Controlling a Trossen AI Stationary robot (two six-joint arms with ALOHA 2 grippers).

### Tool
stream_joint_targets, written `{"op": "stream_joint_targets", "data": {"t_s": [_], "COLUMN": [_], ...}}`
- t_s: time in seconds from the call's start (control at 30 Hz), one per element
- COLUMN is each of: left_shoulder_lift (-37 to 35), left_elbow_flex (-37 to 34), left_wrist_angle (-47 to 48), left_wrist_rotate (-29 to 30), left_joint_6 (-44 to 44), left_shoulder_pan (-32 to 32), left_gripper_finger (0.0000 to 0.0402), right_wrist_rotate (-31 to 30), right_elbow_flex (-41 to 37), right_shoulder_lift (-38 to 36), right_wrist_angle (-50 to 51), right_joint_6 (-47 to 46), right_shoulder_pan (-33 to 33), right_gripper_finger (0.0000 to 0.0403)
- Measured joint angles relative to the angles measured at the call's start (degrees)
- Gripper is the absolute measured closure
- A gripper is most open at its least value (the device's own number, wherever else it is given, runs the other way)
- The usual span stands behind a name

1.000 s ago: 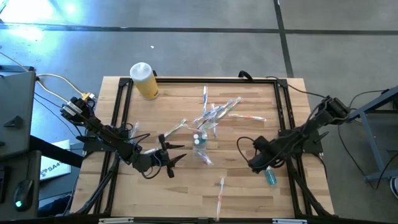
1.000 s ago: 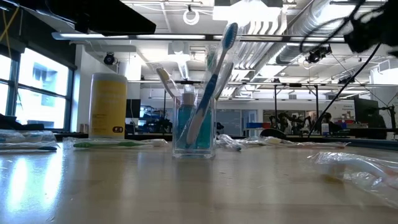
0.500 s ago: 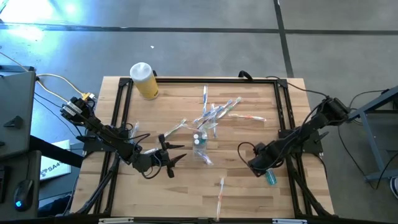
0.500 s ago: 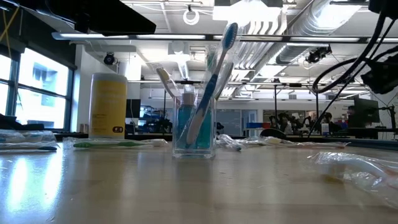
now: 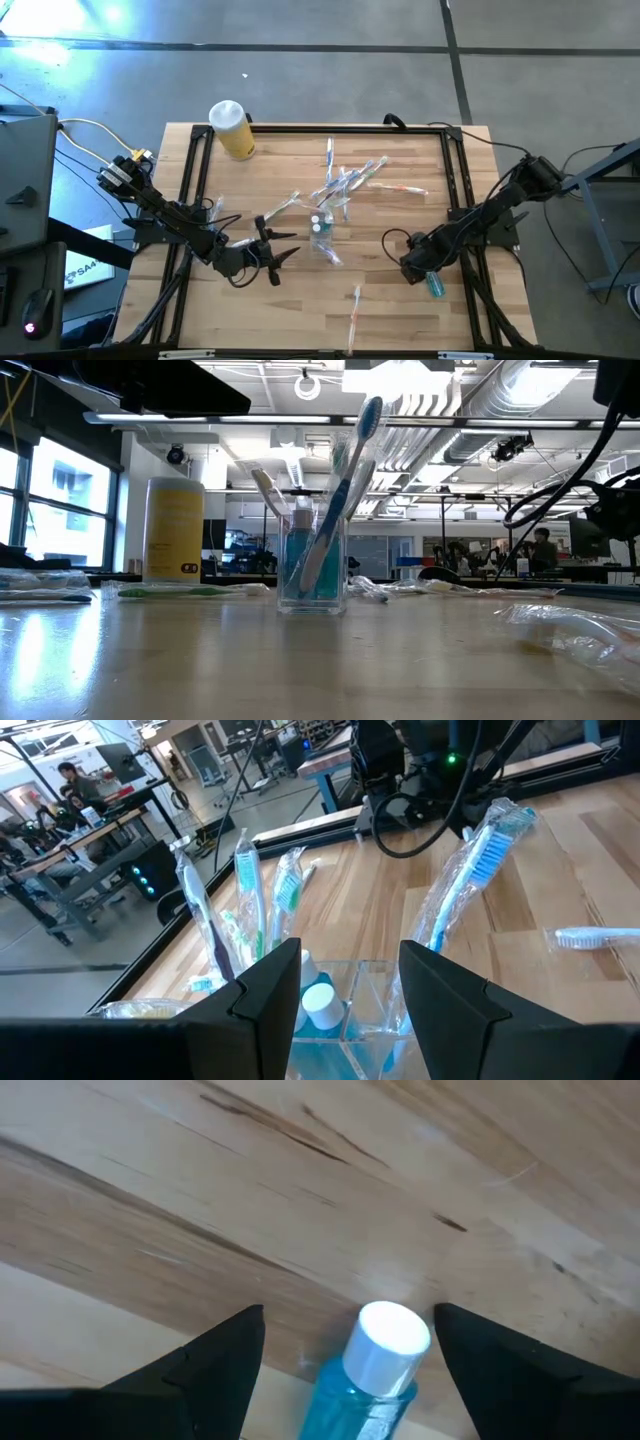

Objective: Pick & Place toothbrushing station
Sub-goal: Put the blue mouthwash into the transparent organizer

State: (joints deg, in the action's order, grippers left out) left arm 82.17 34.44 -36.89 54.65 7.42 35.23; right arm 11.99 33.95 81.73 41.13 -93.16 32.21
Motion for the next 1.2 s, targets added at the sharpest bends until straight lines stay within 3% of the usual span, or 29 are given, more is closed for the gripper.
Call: {"op": "stream_joint_targets", "data": {"t_s": [0.2, 0.5, 0.97, 1.07, 1.2], "left_shoulder_lift": [0.0, 0.0, 0.0, 0.0, 0.0], "left_elbow_flex": [0.02, 0.02, 0.02, 0.02, 0.02], "left_wrist_angle": [0.45, 0.62, 0.44, 0.06, -0.23], "left_wrist_rotate": [0.0, 0.0, 0.0, 0.0, 0.0], "left_joint_6": [-0.01, -0.02, -0.19, -0.2, -0.21], "left_shoulder_pan": [0.01, -0.01, 0.01, 0.01, -0.01], "left_gripper_finger": [0.0236, 0.0236, 0.0236, 0.0236, 0.0236], "right_wrist_rotate": [0.77, 2.08, -6.22, -11.77, -13.27], "right_elbow_flex": [-0.17, -0.34, 0.9, 4.48, 12.6], "right_shoulder_lift": [0.05, 0.12, 0.13, 0.53, 0.36], "right_wrist_angle": [0.52, 1.2, 1.36, 3.02, 9.65], "right_joint_6": [1.77, 6.44, 15.9, 18.86, 22.82], "right_shoulder_pan": [0.0, 0.01, -0.7, -0.83, 0.09], "right_gripper_finger": [0.015, 0.0317, 0.0318, 0.0318, 0.0318]}}
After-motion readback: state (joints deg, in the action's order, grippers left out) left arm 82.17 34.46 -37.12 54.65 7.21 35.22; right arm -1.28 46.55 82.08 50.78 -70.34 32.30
